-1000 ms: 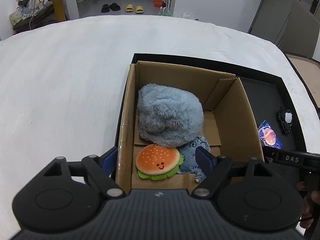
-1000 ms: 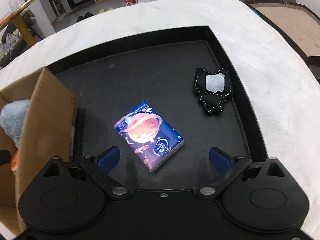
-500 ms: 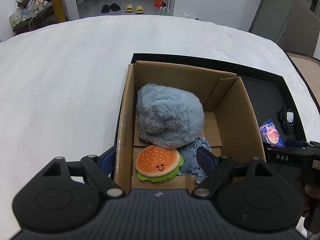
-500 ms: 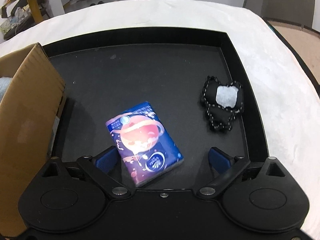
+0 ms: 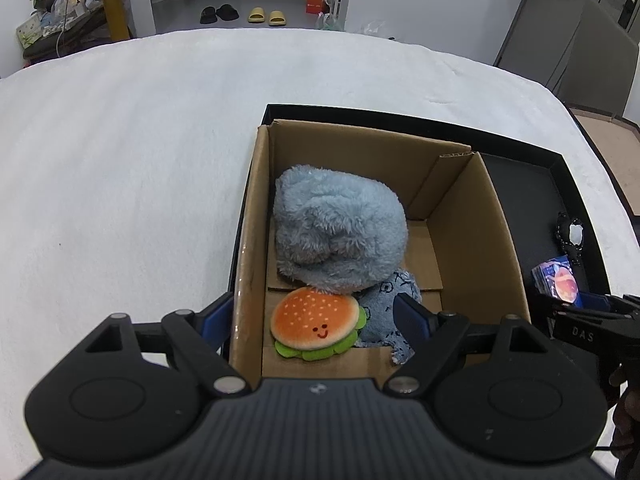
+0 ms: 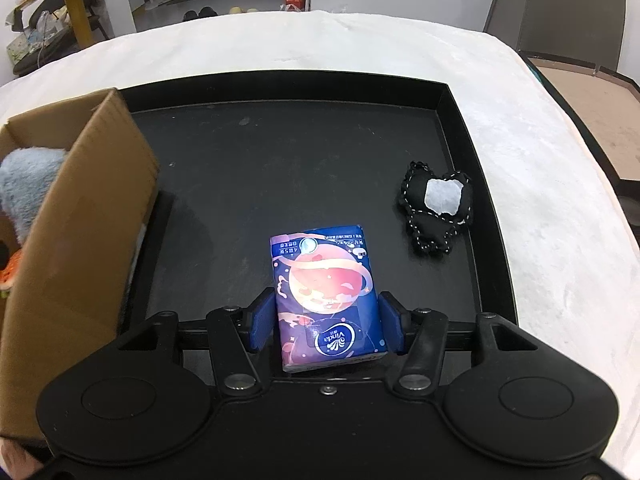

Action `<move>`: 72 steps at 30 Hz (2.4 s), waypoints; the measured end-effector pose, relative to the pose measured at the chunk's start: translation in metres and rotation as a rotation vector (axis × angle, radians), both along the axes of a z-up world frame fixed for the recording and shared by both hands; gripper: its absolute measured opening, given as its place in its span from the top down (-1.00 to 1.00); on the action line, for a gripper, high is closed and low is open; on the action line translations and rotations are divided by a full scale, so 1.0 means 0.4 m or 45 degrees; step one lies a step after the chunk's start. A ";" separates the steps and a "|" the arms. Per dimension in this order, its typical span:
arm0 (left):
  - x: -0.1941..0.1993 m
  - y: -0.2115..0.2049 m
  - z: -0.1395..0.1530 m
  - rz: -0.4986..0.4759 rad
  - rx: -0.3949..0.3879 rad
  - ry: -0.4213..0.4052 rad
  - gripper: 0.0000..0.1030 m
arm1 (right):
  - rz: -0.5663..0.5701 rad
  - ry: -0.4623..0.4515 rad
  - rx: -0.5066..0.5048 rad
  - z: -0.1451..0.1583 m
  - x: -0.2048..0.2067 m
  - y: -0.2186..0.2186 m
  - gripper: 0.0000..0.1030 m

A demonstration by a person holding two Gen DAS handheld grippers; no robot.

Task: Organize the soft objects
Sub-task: 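Carry the tissue pack with the right gripper over the box, then open the right gripper to drop the tissue pack into the box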

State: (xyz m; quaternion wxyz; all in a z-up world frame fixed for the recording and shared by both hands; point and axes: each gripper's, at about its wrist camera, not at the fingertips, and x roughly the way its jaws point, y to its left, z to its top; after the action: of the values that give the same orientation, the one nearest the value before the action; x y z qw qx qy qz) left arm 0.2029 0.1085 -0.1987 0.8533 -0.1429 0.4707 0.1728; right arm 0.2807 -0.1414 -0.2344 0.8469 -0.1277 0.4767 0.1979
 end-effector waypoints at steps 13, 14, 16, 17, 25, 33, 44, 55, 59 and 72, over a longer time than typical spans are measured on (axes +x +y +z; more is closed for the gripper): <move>-0.023 0.022 0.002 -0.007 -0.042 -0.027 -0.61 | -0.018 -0.081 0.066 0.110 -0.026 0.014 -0.03; -0.024 0.027 0.001 -0.005 -0.049 -0.029 -0.61 | -0.020 -0.089 0.071 0.119 -0.027 0.017 -0.03; -0.027 0.034 -0.003 -0.006 -0.059 -0.033 -0.61 | -0.029 -0.098 0.089 0.136 -0.029 0.022 -0.03; -0.030 0.034 -0.003 -0.011 -0.060 -0.037 -0.61 | -0.032 -0.102 0.096 0.142 -0.031 0.025 -0.03; -0.055 0.050 -0.019 -0.045 -0.093 -0.043 -0.48 | -0.037 -0.136 0.151 0.192 -0.038 0.067 -0.03; -0.089 0.088 -0.026 -0.029 -0.166 -0.060 0.32 | -0.009 -0.187 0.178 0.229 -0.058 0.128 -0.03; -0.108 0.126 -0.051 -0.002 -0.242 -0.071 0.60 | 0.049 -0.194 0.178 0.235 -0.084 0.230 -0.03; -0.114 0.149 -0.055 -0.009 -0.282 -0.092 0.59 | 0.098 -0.218 0.104 0.208 -0.088 0.320 -0.04; -0.117 0.153 -0.053 -0.009 -0.292 -0.095 0.58 | 0.087 -0.219 0.052 0.186 -0.090 0.336 -0.04; -0.119 0.154 -0.049 -0.002 -0.299 -0.098 0.56 | 0.060 -0.220 0.052 0.192 -0.113 0.320 -0.42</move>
State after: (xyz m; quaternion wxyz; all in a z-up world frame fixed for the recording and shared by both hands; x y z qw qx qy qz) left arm 0.1552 0.1702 -0.2183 0.8483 -0.2479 0.4547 0.1102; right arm 0.2355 -0.0133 -0.1575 0.8824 -0.1384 0.3946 0.2157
